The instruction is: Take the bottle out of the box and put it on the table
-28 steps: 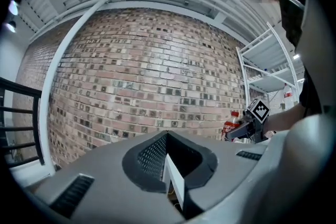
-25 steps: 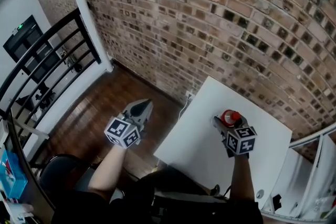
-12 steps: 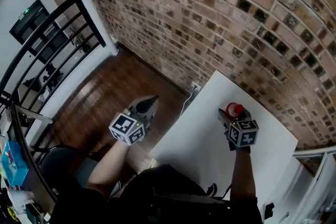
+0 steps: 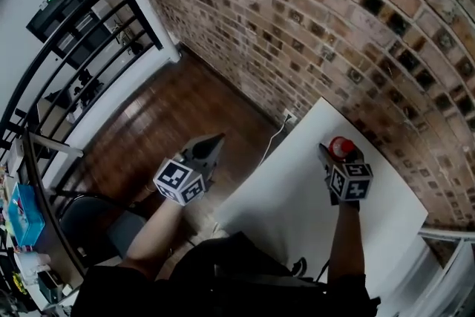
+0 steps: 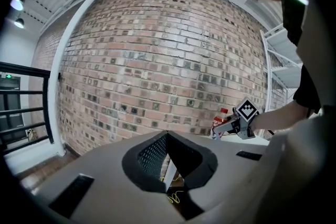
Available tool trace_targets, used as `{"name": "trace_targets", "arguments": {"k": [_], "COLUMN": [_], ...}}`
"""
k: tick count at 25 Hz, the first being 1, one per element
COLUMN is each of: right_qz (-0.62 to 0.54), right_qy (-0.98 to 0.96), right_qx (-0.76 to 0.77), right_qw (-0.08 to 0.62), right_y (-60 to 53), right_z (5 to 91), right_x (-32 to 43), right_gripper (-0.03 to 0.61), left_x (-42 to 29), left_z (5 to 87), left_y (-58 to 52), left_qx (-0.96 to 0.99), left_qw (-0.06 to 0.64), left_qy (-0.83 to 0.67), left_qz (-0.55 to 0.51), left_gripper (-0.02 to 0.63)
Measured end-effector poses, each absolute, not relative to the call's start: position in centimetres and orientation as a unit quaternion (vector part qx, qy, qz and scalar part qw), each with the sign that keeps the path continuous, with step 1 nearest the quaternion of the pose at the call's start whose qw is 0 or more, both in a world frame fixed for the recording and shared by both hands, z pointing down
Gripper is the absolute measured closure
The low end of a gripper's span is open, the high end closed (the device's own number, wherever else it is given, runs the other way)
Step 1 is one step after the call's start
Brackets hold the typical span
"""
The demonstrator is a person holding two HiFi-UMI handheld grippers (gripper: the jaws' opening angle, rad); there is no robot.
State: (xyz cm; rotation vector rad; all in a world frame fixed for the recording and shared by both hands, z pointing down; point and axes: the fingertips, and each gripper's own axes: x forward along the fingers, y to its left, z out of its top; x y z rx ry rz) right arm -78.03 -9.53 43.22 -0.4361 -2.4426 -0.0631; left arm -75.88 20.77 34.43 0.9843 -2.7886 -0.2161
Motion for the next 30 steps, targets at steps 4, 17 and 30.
{"name": "trace_targets", "arguments": {"k": [4,17,30], "right_qz": [-0.028,-0.024,0.0], "right_qy": [-0.927,-0.941,-0.963], "right_qx": [-0.166,-0.162,-0.123], "right_qw": [0.335,0.296,0.241], "right_y": [-9.4,-9.1,-10.5], "right_z": [44.6,44.3,38.9], "right_x": [-78.5,-78.3,-72.6], "right_gripper": [0.24,0.169,0.22], "left_x": [-76.0,-75.0,-73.8], "left_z": [34.9,35.2,31.2], "left_y": [20.8,20.8,19.3], "left_qx": [0.326,0.333,0.373], "left_qw": [0.091,0.102,0.048], "left_qy": [-0.938,-0.934,-0.923], "left_qz": [-0.073,-0.075,-0.08], "left_gripper": [0.609,0.609,0.609]}}
